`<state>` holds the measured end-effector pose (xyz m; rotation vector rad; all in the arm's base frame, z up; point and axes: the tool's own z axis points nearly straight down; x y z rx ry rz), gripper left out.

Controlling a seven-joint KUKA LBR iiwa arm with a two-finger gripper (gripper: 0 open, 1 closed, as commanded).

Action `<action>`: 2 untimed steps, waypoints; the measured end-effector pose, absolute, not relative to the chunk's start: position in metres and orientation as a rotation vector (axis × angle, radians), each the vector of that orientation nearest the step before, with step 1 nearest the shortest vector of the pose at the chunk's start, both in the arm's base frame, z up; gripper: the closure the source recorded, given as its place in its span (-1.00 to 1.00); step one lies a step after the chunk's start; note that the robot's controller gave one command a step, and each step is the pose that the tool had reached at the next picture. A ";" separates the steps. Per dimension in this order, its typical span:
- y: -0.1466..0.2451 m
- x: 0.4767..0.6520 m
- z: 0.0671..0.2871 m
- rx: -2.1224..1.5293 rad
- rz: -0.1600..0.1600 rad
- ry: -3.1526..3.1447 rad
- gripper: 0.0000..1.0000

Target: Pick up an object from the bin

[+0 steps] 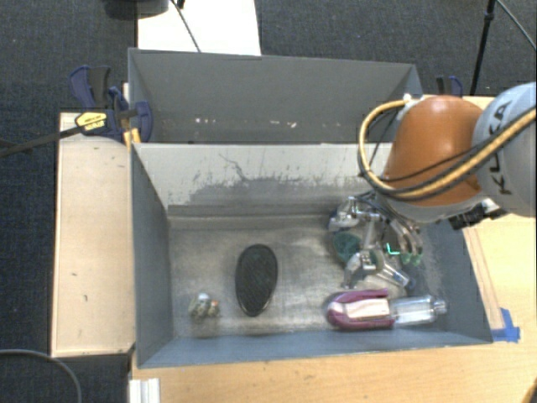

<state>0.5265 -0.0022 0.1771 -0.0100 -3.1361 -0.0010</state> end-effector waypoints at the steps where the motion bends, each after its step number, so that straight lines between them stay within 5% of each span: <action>1: -0.029 0.582 0.088 -0.073 0.000 -3.141 -1.00; 2: -0.064 0.591 0.077 0.529 -0.022 -3.119 -1.00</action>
Offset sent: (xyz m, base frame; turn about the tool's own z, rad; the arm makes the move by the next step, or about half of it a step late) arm 0.0555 -0.0257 -0.0850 0.0332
